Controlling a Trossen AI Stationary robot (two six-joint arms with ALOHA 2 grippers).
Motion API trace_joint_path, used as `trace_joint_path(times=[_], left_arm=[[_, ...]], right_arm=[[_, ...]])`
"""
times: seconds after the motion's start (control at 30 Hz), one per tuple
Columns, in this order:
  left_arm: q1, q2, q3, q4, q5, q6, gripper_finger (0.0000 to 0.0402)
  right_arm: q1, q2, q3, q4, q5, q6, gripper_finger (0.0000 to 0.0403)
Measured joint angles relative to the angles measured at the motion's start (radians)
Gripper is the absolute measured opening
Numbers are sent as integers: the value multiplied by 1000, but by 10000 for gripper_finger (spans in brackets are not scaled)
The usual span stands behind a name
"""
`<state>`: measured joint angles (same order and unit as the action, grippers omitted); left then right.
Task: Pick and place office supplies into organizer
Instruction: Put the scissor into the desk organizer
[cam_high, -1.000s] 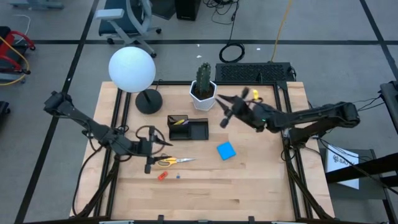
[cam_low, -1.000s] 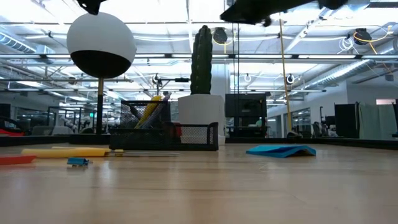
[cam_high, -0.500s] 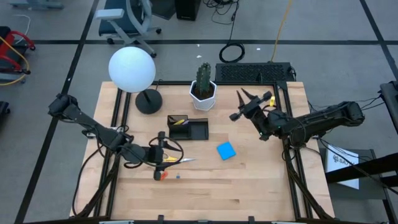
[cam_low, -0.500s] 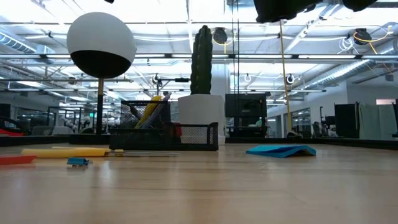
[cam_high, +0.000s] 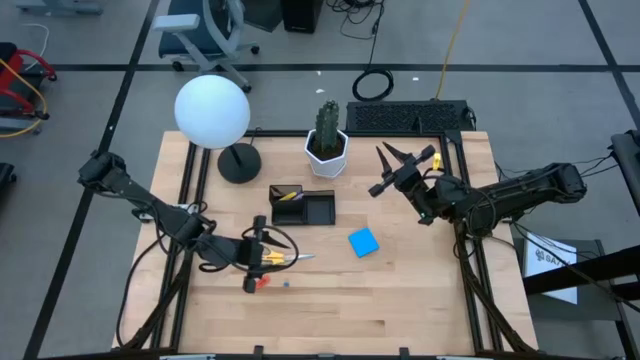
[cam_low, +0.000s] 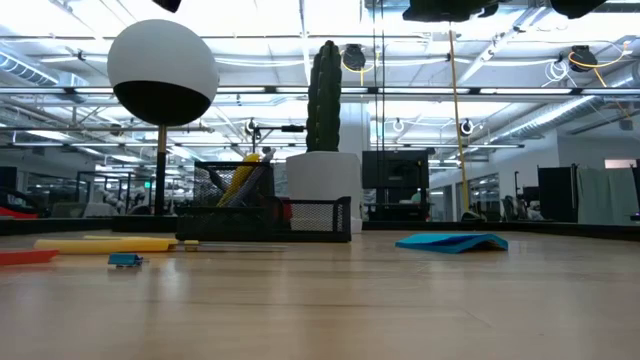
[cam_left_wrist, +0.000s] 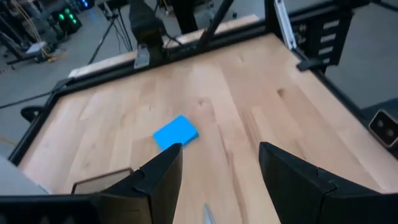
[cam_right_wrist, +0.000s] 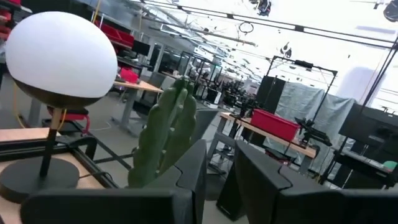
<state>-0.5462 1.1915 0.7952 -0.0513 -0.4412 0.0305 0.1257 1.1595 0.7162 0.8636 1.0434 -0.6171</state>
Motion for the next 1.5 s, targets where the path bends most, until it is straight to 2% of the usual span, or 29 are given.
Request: trace_joint_path(times=[0.3,0.8,1.13,1.5], left_arm=[[0,0,0,-46,49,-24,218],[0,0,0,-195,50,-193,218],[-6,0,0,-327,50,-419,218],[0,128,-2,-393,204,-641,218]], right_arm=[[0,0,0,-9,1,3,74],[0,0,1,-9,1,3,75],[0,0,1,-9,2,3,75],[0,0,1,-9,2,3,75]])
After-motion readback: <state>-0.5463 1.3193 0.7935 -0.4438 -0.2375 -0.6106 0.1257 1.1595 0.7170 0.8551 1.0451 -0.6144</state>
